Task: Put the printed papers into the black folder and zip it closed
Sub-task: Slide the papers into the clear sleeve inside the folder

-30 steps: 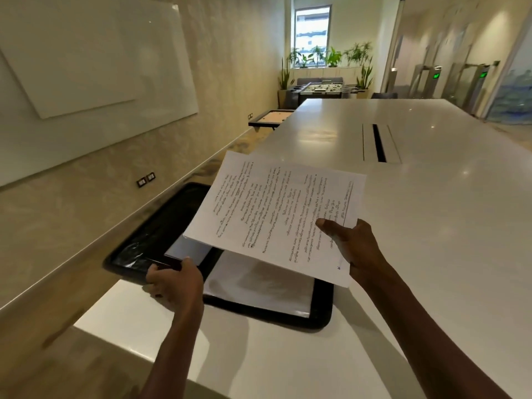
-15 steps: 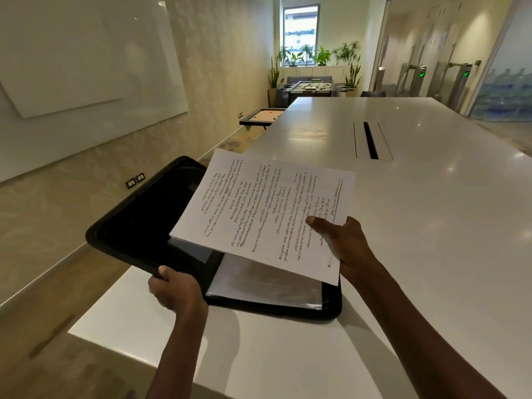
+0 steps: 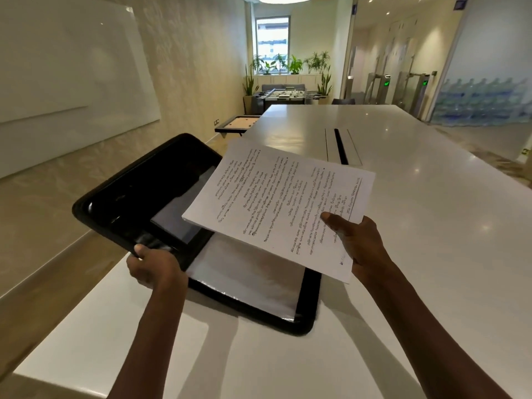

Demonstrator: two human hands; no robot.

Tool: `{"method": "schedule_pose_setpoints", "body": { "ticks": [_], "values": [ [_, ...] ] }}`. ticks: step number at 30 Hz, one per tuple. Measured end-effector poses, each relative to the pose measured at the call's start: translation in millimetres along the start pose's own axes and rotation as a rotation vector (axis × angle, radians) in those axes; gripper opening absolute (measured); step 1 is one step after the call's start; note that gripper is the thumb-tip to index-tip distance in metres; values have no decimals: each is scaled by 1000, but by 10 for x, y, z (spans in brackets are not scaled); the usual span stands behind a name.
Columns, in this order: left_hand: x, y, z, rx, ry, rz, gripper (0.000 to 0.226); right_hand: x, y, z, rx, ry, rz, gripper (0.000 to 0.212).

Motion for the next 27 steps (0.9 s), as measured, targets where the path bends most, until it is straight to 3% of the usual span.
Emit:
{"method": "schedule_pose_setpoints", "body": {
  "ticks": [4, 9, 24, 27],
  "values": [
    [342, 112, -139, 53, 8, 98, 44, -172, 4, 186, -31, -9, -22, 35],
    [765, 190, -372, 238, -110, 170, 45, -407, 7, 397, -69, -17, -47, 27],
    [2358, 585, -705, 350, -114, 656, 23, -1064, 29, 767, -138, 33, -191, 25],
    [2543, 703, -782, 422, -118, 702, 31, -1136, 36, 809, -151, 52, -212, 24]
  ]
}}
Point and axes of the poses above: each hand's wrist, its own y-axis away from the middle knuckle, its own x-axis out of the palm, z = x × y, the point moved 9 cm from there along -y, towards the middle knuckle, and after that the axes turned 14 degrees about -y, right-handed, at the moved point
